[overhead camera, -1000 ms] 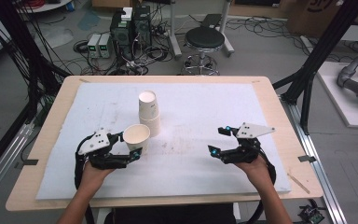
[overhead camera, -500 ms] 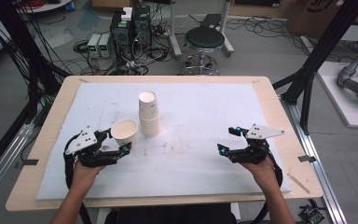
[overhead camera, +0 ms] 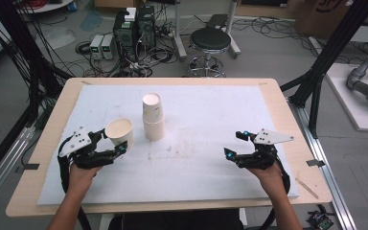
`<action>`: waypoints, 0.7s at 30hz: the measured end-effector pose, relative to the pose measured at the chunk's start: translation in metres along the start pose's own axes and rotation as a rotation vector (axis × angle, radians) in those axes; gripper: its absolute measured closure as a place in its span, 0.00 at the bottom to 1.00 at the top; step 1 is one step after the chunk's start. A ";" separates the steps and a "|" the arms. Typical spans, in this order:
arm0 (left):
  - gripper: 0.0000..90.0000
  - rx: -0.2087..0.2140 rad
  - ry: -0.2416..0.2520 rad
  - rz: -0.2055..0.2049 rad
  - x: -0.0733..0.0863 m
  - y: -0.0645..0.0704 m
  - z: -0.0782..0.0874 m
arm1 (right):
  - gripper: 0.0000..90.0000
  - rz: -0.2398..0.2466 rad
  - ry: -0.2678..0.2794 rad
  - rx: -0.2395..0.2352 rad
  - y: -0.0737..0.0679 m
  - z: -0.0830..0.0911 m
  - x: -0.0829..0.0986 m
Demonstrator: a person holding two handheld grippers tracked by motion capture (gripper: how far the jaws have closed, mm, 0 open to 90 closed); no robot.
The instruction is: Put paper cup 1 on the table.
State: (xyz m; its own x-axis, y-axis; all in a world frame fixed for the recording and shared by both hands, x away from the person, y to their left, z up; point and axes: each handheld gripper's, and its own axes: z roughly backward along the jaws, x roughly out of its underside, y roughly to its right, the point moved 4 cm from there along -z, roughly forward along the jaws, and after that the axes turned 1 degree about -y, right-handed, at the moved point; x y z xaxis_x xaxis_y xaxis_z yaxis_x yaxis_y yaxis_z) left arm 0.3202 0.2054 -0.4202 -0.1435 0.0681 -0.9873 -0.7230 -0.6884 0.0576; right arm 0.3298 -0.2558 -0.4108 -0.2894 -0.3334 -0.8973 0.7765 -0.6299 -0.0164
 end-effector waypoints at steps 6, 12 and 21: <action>0.35 -0.063 0.012 -0.004 0.003 -0.013 0.005 | 0.23 -0.003 0.006 0.020 0.000 0.002 0.002; 0.34 -0.139 0.011 0.000 0.008 -0.031 0.010 | 0.23 -0.001 0.005 0.025 -0.001 0.002 0.004; 0.34 -0.250 -0.100 0.044 0.031 -0.057 0.015 | 0.23 0.001 0.004 0.028 -0.001 0.002 0.005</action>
State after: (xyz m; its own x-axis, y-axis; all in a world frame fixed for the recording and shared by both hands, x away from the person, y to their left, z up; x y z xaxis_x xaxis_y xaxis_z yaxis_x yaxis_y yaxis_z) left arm 0.3467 0.2570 -0.4520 -0.2460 0.0960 -0.9645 -0.5273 -0.8482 0.0501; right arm 0.3264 -0.2581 -0.4142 -0.2867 -0.3313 -0.8989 0.7609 -0.6489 -0.0035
